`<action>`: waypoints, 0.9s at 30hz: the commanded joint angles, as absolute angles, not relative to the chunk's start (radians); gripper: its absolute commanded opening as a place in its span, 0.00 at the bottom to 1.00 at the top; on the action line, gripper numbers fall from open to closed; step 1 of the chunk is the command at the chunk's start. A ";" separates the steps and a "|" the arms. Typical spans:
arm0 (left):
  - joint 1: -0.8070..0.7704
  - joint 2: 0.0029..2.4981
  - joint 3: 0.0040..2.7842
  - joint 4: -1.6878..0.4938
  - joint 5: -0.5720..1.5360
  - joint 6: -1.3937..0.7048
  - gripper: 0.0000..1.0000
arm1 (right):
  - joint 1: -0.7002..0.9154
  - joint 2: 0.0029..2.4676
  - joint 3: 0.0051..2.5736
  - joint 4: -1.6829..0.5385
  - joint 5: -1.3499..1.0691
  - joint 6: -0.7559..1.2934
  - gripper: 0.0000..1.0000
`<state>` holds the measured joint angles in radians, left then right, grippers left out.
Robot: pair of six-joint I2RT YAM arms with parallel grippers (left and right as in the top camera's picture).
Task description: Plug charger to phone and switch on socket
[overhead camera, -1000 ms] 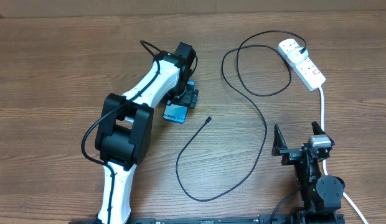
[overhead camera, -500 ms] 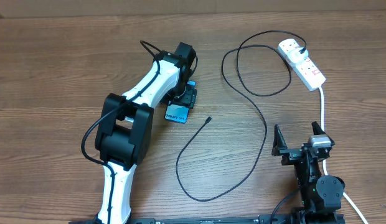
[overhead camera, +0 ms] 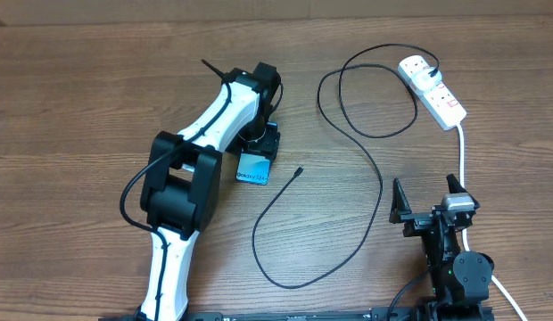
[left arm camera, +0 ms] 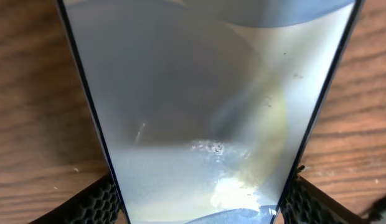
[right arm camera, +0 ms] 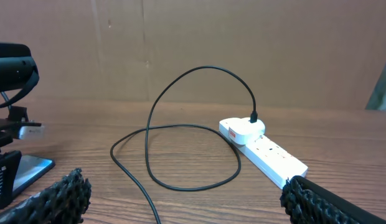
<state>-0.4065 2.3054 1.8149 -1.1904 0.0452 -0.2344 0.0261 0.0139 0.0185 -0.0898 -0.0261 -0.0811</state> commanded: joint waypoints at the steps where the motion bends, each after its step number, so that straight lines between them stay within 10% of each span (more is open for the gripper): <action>1: -0.419 2.336 1.873 -1.227 0.134 -0.251 0.69 | 0.022 0.003 0.009 -0.084 -0.024 -0.076 1.00; 27: -0.268 2.336 2.033 -1.421 0.958 -0.125 0.68 | 0.022 0.003 0.008 -0.084 -0.024 -0.076 1.00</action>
